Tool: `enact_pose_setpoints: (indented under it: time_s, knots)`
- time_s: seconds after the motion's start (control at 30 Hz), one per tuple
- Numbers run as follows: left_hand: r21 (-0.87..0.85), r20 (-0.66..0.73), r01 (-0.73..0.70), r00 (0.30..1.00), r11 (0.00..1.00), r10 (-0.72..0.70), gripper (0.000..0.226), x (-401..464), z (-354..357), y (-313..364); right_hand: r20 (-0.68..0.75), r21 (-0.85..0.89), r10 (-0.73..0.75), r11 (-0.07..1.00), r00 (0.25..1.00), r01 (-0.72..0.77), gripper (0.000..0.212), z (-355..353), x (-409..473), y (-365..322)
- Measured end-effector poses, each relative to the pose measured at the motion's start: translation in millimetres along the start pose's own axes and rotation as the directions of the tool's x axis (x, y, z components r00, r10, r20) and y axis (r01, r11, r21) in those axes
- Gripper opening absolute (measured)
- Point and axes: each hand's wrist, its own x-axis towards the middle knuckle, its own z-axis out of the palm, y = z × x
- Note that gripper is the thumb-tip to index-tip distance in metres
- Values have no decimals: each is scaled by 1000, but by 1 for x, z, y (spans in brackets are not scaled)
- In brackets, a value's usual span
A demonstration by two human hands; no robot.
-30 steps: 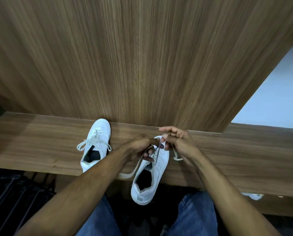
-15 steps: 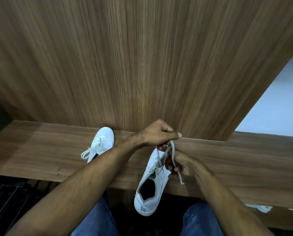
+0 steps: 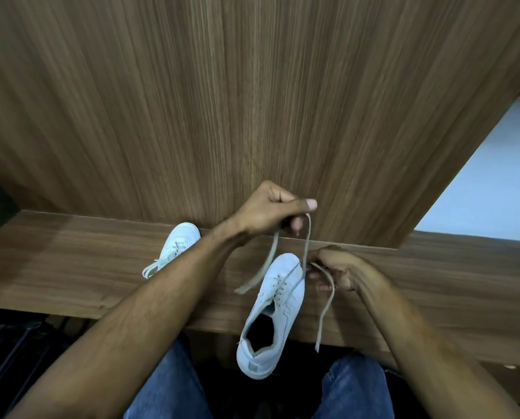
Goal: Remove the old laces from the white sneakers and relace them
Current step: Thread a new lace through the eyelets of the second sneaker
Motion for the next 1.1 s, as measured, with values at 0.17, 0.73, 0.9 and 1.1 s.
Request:
enact_pose_setpoints:
  time_s: [0.17,0.73,0.9,1.1]
  knots:
    - [-119,-106,-26,994,993,14,39,11,-8,10,49,47,-98,994,994,96,16,1,-12,-9]
    - [530,-81,204,978,823,-190,18,-29,6,-132,-121,2,-325,945,938,328,34,19,-18,3]
    - [379,-44,160,987,911,-155,46,-34,26,-134,-137,-55,-279,960,950,274,34,25,-24,4]
    - [217,-58,215,977,952,-207,7,-30,24,-122,-43,-133,-270,956,962,263,37,20,-26,3]
